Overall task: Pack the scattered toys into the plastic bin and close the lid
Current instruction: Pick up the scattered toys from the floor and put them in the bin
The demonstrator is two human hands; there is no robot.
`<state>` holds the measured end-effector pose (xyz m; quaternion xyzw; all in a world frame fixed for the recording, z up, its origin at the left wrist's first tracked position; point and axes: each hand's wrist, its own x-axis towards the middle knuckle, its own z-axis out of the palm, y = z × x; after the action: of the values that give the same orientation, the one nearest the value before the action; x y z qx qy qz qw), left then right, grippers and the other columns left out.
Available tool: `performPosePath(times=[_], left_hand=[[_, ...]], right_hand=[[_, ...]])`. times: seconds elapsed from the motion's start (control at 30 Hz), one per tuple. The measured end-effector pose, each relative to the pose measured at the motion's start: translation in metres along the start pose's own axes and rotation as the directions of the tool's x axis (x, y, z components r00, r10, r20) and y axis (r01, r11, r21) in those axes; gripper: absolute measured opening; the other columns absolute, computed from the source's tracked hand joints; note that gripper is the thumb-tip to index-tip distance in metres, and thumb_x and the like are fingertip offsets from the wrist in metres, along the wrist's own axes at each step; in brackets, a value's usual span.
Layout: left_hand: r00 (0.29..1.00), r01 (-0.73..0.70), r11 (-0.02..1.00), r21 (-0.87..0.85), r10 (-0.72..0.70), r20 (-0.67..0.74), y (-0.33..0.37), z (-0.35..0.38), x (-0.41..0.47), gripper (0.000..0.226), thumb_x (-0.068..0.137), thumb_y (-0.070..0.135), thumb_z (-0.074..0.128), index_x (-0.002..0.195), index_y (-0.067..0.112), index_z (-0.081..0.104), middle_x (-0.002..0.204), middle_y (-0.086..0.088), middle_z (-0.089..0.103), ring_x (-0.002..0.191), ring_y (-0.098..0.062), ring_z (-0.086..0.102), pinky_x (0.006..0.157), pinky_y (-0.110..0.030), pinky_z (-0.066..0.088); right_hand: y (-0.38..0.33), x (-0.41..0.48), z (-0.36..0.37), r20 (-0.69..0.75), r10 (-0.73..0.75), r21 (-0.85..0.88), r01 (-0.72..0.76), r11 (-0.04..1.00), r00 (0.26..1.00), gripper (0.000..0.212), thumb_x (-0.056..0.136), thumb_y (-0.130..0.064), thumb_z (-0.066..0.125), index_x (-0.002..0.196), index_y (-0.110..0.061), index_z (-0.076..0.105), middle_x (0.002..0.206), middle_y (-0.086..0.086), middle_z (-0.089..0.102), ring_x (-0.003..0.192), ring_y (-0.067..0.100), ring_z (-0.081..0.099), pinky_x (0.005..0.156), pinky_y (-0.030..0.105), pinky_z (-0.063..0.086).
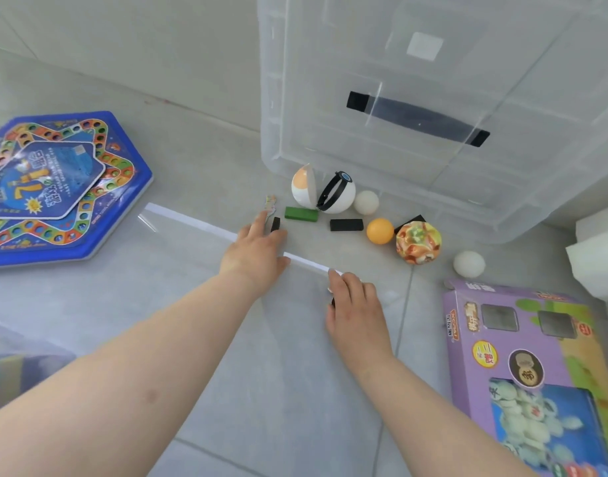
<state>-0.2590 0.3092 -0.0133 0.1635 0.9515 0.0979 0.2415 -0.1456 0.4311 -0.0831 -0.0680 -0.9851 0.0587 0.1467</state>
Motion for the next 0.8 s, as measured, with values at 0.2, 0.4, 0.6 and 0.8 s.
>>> performPosePath(times=[0.2, 0.4, 0.6, 0.8], left_hand=[[0.993, -0.030, 0.994, 0.107, 0.041, -0.107, -0.019, 0.009, -0.005, 0.030, 0.095, 0.009, 0.036, 0.116, 0.011, 0.057, 0.129, 0.000, 0.050, 0.120, -0.021, 0.043, 0.085, -0.032, 0.042], [0.994, 0.063, 0.998, -0.020, -0.064, -0.084, -0.025, 0.009, -0.027, 0.019, 0.086, 0.000, 0.039, 0.101, 0.010, 0.046, 0.105, -0.013, 0.057, 0.097, -0.032, 0.052, 0.069, -0.033, 0.035], [0.994, 0.111, 0.976, -0.185, -0.108, 0.031, -0.044, 0.021, -0.061, 0.032, 0.086, 0.004, 0.041, 0.118, 0.007, 0.036, 0.123, -0.011, 0.053, 0.107, -0.031, 0.052, 0.072, -0.027, 0.032], [0.940, 0.275, 0.878, -0.392, -0.331, -0.082, -0.056, 0.011, -0.068, 0.017, 0.090, 0.017, 0.044, 0.106, 0.012, 0.043, 0.121, -0.008, 0.052, 0.107, -0.028, 0.053, 0.080, -0.031, 0.037]], right_hand=[[-0.003, 0.005, -0.001, -0.002, -0.029, -0.068, 0.029, 0.997, 1.000, 0.017, 0.060, -0.014, 0.040, 0.077, -0.016, 0.036, 0.069, 0.003, 0.055, 0.066, 0.021, 0.033, 0.040, 0.022, 0.040], [-0.007, 0.016, -0.013, 0.160, -0.018, -0.087, 0.032, 0.996, 0.987, 0.019, 0.052, -0.016, 0.026, 0.071, -0.015, 0.028, 0.058, 0.003, 0.056, 0.043, 0.018, 0.053, 0.032, 0.015, 0.029], [-0.001, -0.001, -0.022, 0.088, -0.155, -0.061, 0.160, 0.985, 0.984, 0.017, 0.058, -0.007, 0.030, 0.074, -0.012, 0.032, 0.083, 0.005, 0.031, 0.067, 0.020, 0.035, 0.029, 0.019, 0.034], [0.009, -0.009, -0.051, 0.467, 0.232, 0.279, -0.392, 0.877, 0.853, 0.038, 0.079, 0.016, 0.036, 0.068, -0.020, 0.035, 0.099, 0.006, 0.033, 0.081, 0.026, 0.043, 0.059, 0.028, 0.020]])
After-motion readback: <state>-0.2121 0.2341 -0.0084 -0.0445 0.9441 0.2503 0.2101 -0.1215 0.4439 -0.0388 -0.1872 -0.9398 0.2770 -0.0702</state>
